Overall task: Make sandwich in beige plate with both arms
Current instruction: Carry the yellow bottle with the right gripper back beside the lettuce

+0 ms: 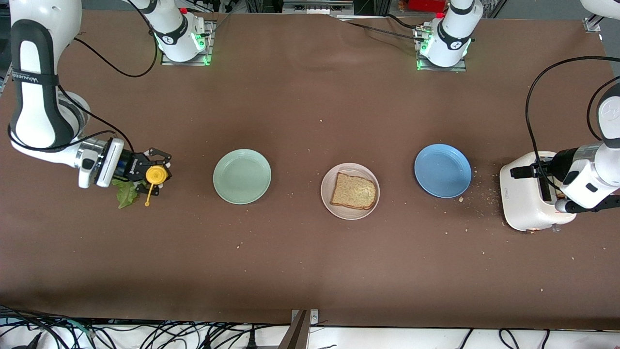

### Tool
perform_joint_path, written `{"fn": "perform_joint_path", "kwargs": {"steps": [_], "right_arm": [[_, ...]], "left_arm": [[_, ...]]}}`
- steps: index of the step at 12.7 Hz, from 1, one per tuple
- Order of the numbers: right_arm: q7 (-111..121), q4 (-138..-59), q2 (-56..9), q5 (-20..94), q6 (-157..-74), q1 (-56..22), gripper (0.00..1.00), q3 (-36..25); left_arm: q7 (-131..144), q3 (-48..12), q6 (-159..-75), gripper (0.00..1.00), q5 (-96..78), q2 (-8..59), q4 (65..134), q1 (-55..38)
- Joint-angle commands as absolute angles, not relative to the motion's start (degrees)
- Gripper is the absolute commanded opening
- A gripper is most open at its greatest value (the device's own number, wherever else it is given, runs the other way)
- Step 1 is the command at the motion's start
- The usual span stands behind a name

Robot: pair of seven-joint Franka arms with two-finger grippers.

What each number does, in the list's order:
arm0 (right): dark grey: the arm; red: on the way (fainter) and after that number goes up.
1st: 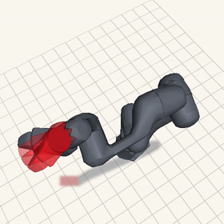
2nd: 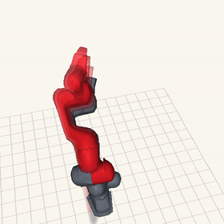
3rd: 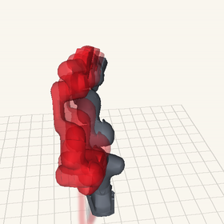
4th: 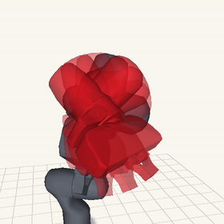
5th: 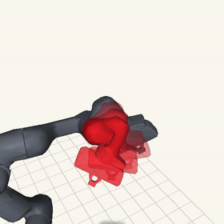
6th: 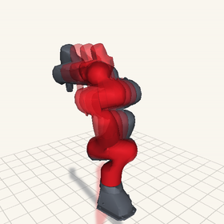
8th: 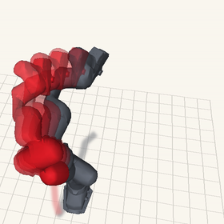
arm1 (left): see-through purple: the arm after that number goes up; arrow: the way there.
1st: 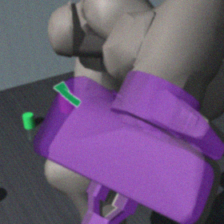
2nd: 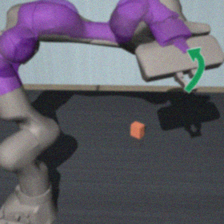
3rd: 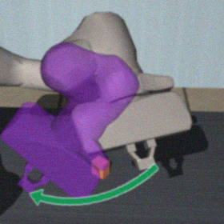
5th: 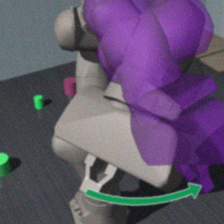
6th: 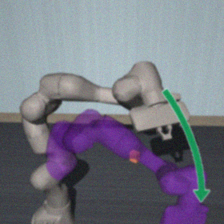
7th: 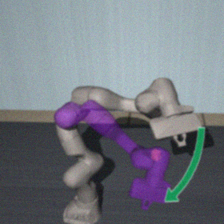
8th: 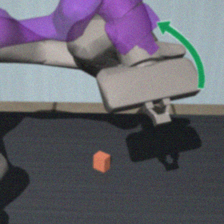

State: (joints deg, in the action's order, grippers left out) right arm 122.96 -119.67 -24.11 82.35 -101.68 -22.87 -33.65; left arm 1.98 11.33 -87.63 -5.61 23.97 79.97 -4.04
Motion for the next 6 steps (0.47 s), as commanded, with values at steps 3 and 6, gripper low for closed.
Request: {"fn": "perform_joint_path", "kwargs": {"steps": [3,6], "right_arm": [[136.03,-129.19,-21.97,87.36,-97.39,-19.08,0.00,-32.43],[143.23,-130.52,-26.08,88.59,-93.09,-15.57,0.00,-30.51]], "left_arm": [[2.90,11.25,-87.28,1.00,-3.69,23.47,80.42,-4.48],[2.90,11.25,-87.28,1.00,-3.69,23.47,80.51,-4.48]]}}
